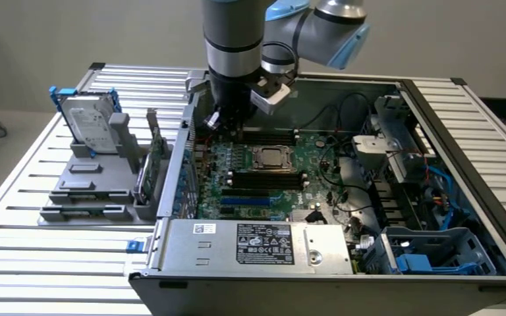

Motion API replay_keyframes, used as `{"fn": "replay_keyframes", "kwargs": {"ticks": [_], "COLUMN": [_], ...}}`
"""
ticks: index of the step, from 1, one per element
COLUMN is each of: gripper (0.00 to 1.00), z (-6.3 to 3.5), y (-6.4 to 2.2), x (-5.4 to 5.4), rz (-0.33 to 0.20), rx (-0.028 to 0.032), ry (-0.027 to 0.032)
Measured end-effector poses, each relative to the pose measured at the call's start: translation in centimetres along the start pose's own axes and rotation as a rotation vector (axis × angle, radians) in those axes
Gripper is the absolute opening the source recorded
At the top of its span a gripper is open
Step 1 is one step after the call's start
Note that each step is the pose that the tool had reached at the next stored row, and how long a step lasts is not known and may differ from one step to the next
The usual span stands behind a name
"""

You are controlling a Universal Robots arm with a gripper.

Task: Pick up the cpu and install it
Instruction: 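Install the first cpu locking lever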

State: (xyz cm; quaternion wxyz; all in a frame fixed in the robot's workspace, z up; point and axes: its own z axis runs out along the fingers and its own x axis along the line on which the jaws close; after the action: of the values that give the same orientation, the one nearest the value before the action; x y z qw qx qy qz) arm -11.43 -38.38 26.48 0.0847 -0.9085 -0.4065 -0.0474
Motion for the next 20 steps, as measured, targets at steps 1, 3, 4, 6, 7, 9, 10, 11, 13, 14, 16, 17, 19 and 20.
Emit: {"fn": "replay_keyframes", "kwargs": {"ticks": [1, 3, 4, 6, 7, 9, 10, 11, 13, 14, 16, 17, 19, 20], "gripper": [0.11, 0.11, 0.11, 0.11, 0.11, 0.11, 0.11, 0.11, 0.11, 0.11, 0.11, 0.11, 0.11, 0.11], "z": [-0.04, -0.10, -0.13, -0.17, -0.18, -0.18, -0.19, -0.19, -0.19, -0.18, -0.13, -0.08, 0.05, 0.11], "y": [0.00, -0.01, -0.01, -0.02, -0.02, -0.02, -0.01, 0.02, 0.11, 0.16, 0.22, 0.23, 0.25, 0.26], "x": [0.01, 0.01, 0.02, 0.02, 0.02, 0.02, 0.03, 0.06, 0.15, 0.19, 0.23, 0.22, 0.21, 0.20], "rz": [-0.014, -0.043, -0.058, -0.086, -0.100, -0.125, -0.134, -0.143, -0.159, -0.166, -0.184, -0.194, -0.220, -0.235], "rx": [0.0022, 0.0065, 0.0087, 0.0130, 0.0151, 0.0189, 0.0202, 0.0213, 0.0230, 0.0235, 0.0244, 0.0246, 0.0251, 0.0258], "ry": [-0.0019, -0.0053, -0.0075, -0.0111, -0.0126, -0.0157, -0.0171, -0.0185, -0.0213, -0.0231, -0.0276, -0.0308, -0.0384, -0.0425]}}
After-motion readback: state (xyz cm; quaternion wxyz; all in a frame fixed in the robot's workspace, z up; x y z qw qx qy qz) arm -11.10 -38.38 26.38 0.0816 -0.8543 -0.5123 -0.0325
